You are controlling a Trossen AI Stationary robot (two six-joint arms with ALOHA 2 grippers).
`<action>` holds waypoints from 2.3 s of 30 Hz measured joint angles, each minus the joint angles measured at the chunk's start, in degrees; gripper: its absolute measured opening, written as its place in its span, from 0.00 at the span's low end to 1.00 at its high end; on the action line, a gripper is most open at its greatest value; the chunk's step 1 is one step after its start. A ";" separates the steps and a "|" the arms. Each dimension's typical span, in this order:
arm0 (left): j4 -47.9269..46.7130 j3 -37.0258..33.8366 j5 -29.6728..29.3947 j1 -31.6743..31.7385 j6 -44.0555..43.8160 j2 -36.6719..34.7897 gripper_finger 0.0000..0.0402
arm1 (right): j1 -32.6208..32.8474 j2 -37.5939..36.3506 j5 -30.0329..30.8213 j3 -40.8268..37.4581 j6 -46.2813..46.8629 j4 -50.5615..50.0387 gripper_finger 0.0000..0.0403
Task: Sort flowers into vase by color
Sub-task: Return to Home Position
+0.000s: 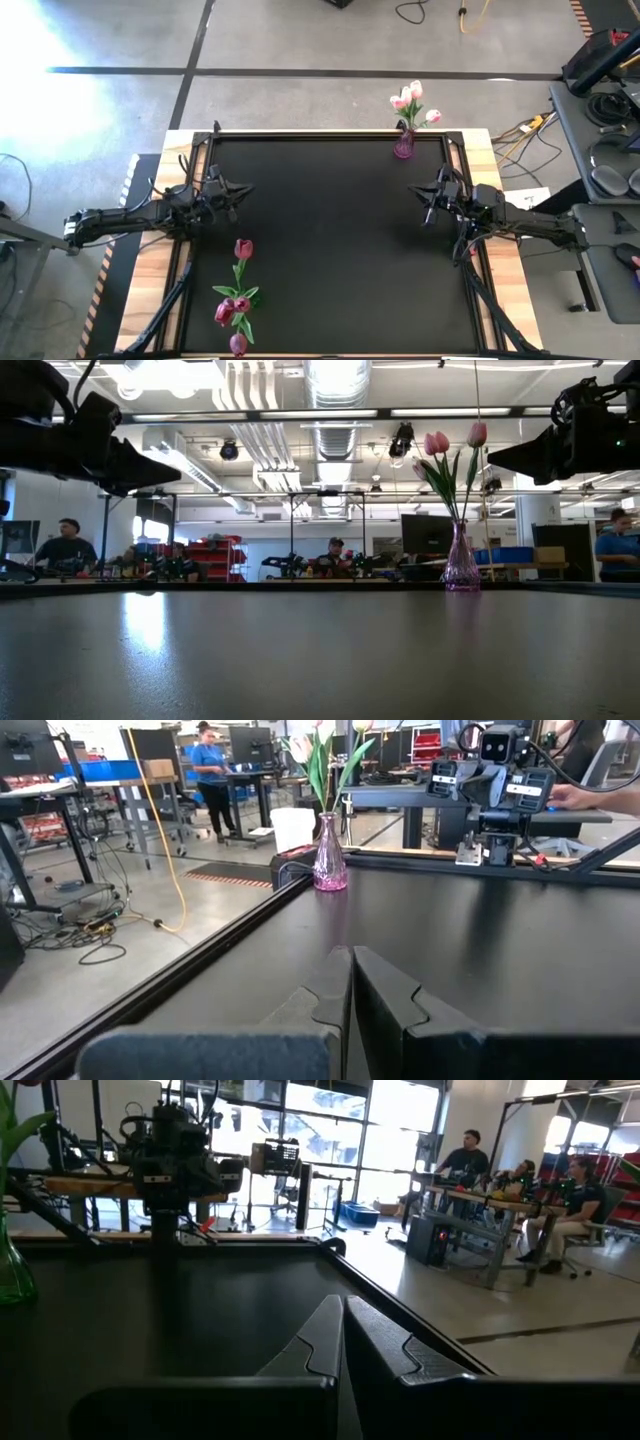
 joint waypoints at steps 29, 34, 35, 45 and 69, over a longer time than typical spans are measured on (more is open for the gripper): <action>0.01 0.00 0.02 0.00 0.01 2.77 0.00 | 0.00 0.00 -0.01 0.00 0.00 0.01 0.02; -0.01 0.00 0.01 0.00 0.01 2.83 0.00 | 0.00 0.00 -0.02 0.00 0.00 0.01 0.02; 0.00 0.00 0.02 0.00 0.01 2.84 0.00 | 0.00 0.00 -0.02 0.00 0.00 0.02 0.02; 0.00 0.00 0.02 0.00 0.01 3.09 0.00 | 0.00 0.00 -0.02 0.00 0.00 0.01 0.02; -0.01 0.00 0.00 0.00 0.02 3.57 0.00 | 0.00 0.00 -0.01 0.00 0.00 0.01 0.02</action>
